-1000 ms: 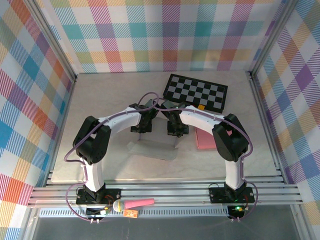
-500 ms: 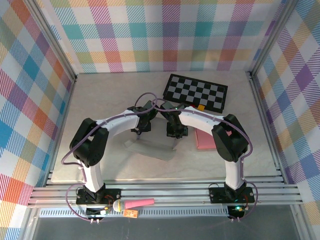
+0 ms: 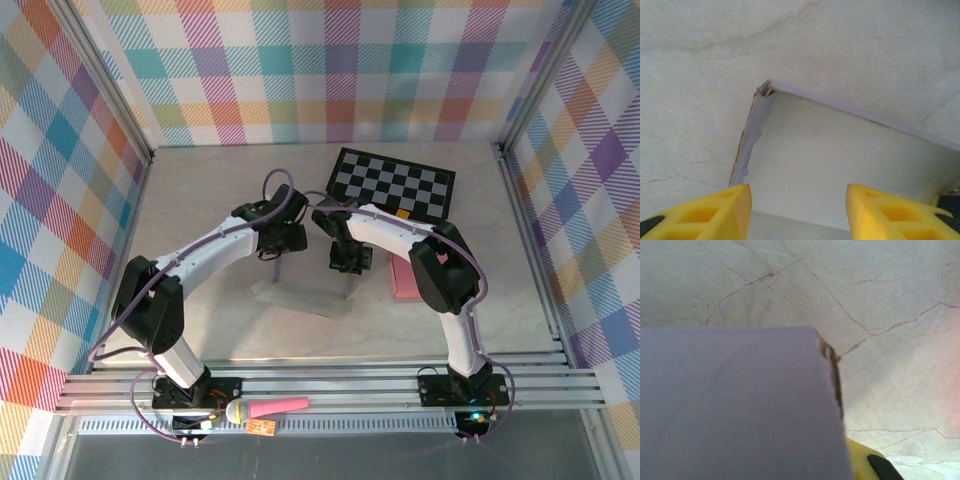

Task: Fold the paper box

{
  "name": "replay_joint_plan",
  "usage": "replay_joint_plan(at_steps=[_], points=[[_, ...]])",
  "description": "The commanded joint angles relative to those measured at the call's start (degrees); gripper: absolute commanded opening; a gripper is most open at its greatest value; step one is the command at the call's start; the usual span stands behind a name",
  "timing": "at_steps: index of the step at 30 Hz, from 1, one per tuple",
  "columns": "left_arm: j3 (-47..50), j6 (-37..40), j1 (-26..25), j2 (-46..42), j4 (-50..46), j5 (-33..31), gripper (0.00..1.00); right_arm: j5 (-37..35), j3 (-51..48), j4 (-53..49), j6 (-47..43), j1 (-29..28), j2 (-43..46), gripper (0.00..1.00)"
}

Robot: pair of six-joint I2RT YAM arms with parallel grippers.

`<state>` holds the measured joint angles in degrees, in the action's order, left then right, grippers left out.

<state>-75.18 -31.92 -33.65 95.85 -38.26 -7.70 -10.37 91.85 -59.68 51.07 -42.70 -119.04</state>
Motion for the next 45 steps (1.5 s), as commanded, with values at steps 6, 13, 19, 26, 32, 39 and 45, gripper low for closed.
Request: replay_joint_plan(at_steps=[6, 13, 19, 26, 32, 39, 45], points=[[-4.58, 2.66, 1.35, 3.45, -3.30, 1.92, 0.52, 1.20, 0.98, -1.90, 3.40, -0.03, -2.13, 0.00], [-7.22, 2.82, 0.87, -6.71, -6.87, -8.35, 0.50, 4.20, -0.33, -3.73, 10.03, 1.17, -2.65, 0.00], [-7.15, -0.92, 2.98, -12.36, -13.83, -5.90, 0.48, 11.43, 1.08, -8.93, 24.70, 3.33, -3.70, 0.00], [1.53, -6.00, 6.70, -21.79, -17.79, -1.98, 0.46, 23.68, 4.40, -11.44, 42.74, 4.43, -4.95, 0.00], [10.82, -9.16, 6.88, -26.66, -16.65, 1.98, 0.45, 30.24, 10.10, -17.09, 51.53, 4.29, -8.95, 0.00], [19.14, -9.95, 7.58, -26.58, -12.08, 6.18, 0.41, 34.43, 6.57, -10.51, 61.21, 1.94, -7.61, 0.00], [23.32, -9.76, 11.85, -21.07, -3.60, 13.26, 0.37, 35.48, 4.99, -4.80, 64.96, -2.26, -6.93, 0.14]])
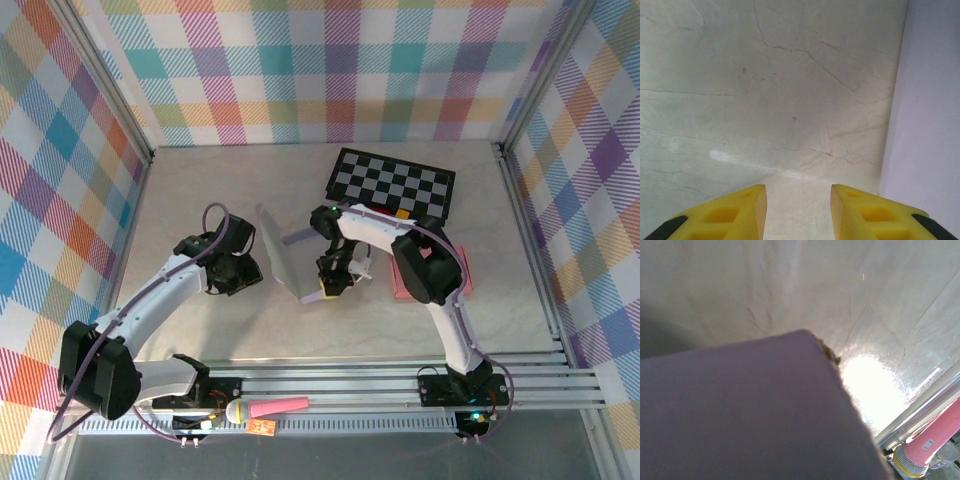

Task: Fold the paper box

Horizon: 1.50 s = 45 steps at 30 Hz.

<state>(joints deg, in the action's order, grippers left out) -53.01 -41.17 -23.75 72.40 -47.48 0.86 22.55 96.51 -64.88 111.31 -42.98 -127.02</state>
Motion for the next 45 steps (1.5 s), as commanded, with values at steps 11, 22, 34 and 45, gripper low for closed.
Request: replay_joint_plan(at_steps=[11, 22, 34, 45], points=[[-1.99, 1.08, 5.80, 11.94, 12.24, 8.85, 0.34, -0.65, -0.89, 6.15, -2.00, -3.43, 9.60, 0.71], [-7.09, 2.23, 7.39, 18.07, 12.42, 7.30, 0.32, -12.57, 2.11, 7.82, -23.28, 0.85, 16.80, 0.81], [-8.61, -0.27, 10.33, 21.50, 14.60, 10.36, 0.32, 3.41, 9.32, 22.70, -77.75, 13.90, 5.44, 0.79], [-14.61, 0.21, 12.40, 28.94, 15.69, 15.04, 0.31, 3.97, 3.48, 25.89, -74.35, 9.42, 2.04, 0.77]])
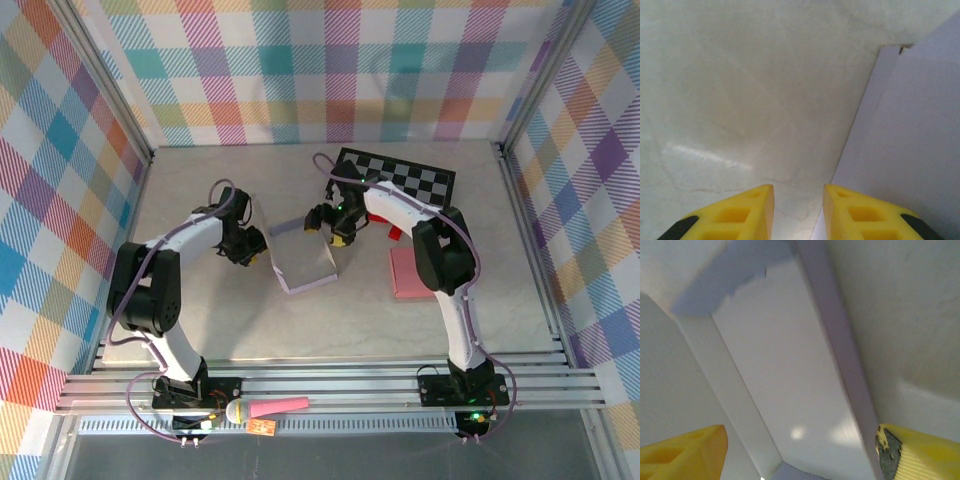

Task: Fold the paper box

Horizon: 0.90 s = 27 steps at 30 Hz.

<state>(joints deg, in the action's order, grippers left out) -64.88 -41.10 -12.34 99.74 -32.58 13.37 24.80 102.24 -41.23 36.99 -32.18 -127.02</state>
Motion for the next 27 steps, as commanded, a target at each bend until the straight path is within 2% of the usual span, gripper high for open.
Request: replay_joint_plan(at_steps=[1, 6, 9, 13, 17, 20, 22, 25, 27], points=[[-3.47, 0.30, 1.09, 2.28, 0.93, 2.99, 0.31, 2.07, -3.65, 3.56, 1.14, -1.98, 2.69, 0.76], [-7.79, 1.33, 1.28, 7.81, 2.69, 8.20, 0.31, 0.75, -10.94, 9.45, 9.63, -6.06, 8.25, 0.71], [-10.89, 1.71, 1.29, 12.03, 4.06, 12.95, 0.31, -0.39, -18.03, 16.25, 19.99, -8.59, 12.41, 0.68], [-15.78, 3.77, 1.61, 17.23, 3.66, 18.40, 0.30, -5.71, -27.20, 25.32, 36.89, -13.48, 17.36, 0.66], [-21.89, 5.44, 1.62, 22.21, 1.84, 24.24, 0.28, -8.10, -30.66, 30.45, 48.82, -17.47, 18.92, 0.66], [-25.55, 7.72, 1.60, 22.73, -0.82, 23.22, 0.28, -8.34, -27.64, 21.21, 47.81, -18.08, 19.81, 0.71], [-27.84, 9.61, 1.62, 21.72, -3.75, 20.30, 0.29, -9.71, -27.85, 17.92, 45.31, -17.77, 22.09, 0.72], [-31.70, 12.60, 1.70, 19.06, -10.33, 10.57, 0.34, -13.37, -27.08, 11.87, 35.42, -17.28, 26.42, 0.73], [-34.68, 14.20, 1.88, 16.53, -15.10, 2.36, 0.36, -15.65, -26.15, 8.92, 24.53, -15.87, 28.80, 0.72]])
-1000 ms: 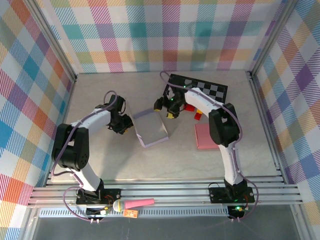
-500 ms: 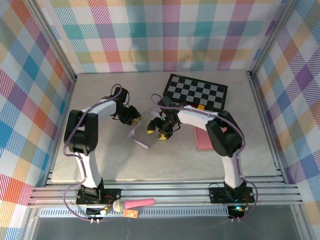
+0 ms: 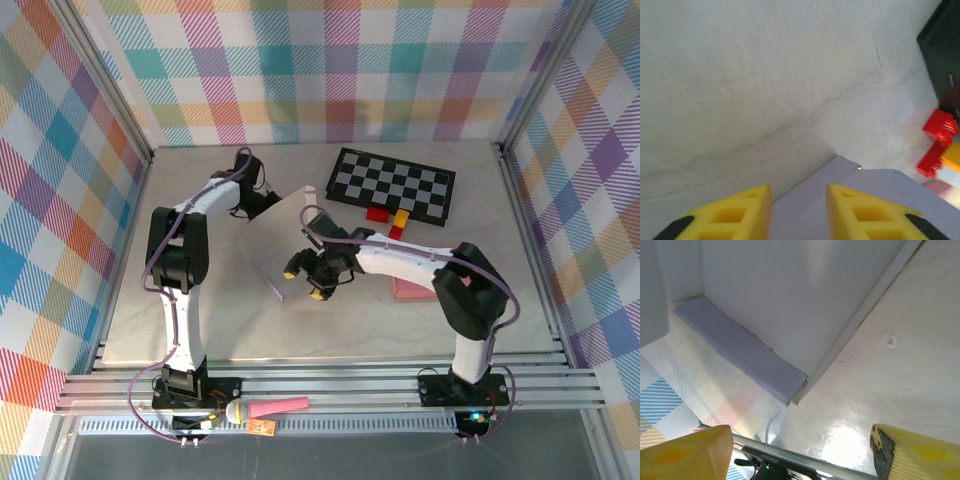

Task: Fold the paper box

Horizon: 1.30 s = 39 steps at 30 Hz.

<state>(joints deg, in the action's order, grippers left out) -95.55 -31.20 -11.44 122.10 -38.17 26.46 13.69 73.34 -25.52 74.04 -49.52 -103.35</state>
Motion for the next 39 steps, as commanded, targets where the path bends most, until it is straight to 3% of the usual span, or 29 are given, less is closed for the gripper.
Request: replay_joint_plan(at_steps=[1, 4, 6, 9, 14, 17, 26, 32, 39], points=[[-5.41, 4.90, 1.14, -6.88, -11.28, -14.11, 0.37, -4.97, 2.94, -7.27, -17.91, 2.65, 6.36, 0.72], [-9.44, 5.38, 2.01, -10.15, -17.06, -24.27, 0.41, 0.35, 4.98, -7.00, -40.48, 9.63, 8.97, 0.72], [-10.40, 5.44, 2.80, -12.97, -19.26, -27.97, 0.42, 4.16, 11.47, -13.36, -55.18, 14.99, 6.87, 0.71], [-9.95, 5.53, 2.92, -17.60, -22.17, -30.79, 0.43, 6.98, 21.62, -20.89, -71.84, 20.90, 1.43, 0.69], [-1.31, 5.77, 2.74, -28.58, -23.23, -29.43, 0.43, 10.39, 39.54, -29.48, -88.46, 23.85, -10.03, 0.67], [4.84, 7.33, 2.70, -34.62, -24.74, -27.44, 0.43, 12.39, 44.42, -30.28, -93.81, 23.94, -14.66, 0.67], [18.07, 10.46, 2.74, -46.88, -29.62, -24.71, 0.42, 12.08, 42.74, -22.12, -103.38, 23.61, -18.27, 0.72], [21.20, 10.81, 2.74, -49.59, -30.98, -25.32, 0.41, 17.42, 44.33, -20.51, -106.00, 23.05, -22.01, 0.74], [22.06, 10.73, 2.48, -49.59, -31.21, -24.82, 0.41, 15.52, 47.31, -17.81, -107.22, 21.62, -26.77, 0.74]])
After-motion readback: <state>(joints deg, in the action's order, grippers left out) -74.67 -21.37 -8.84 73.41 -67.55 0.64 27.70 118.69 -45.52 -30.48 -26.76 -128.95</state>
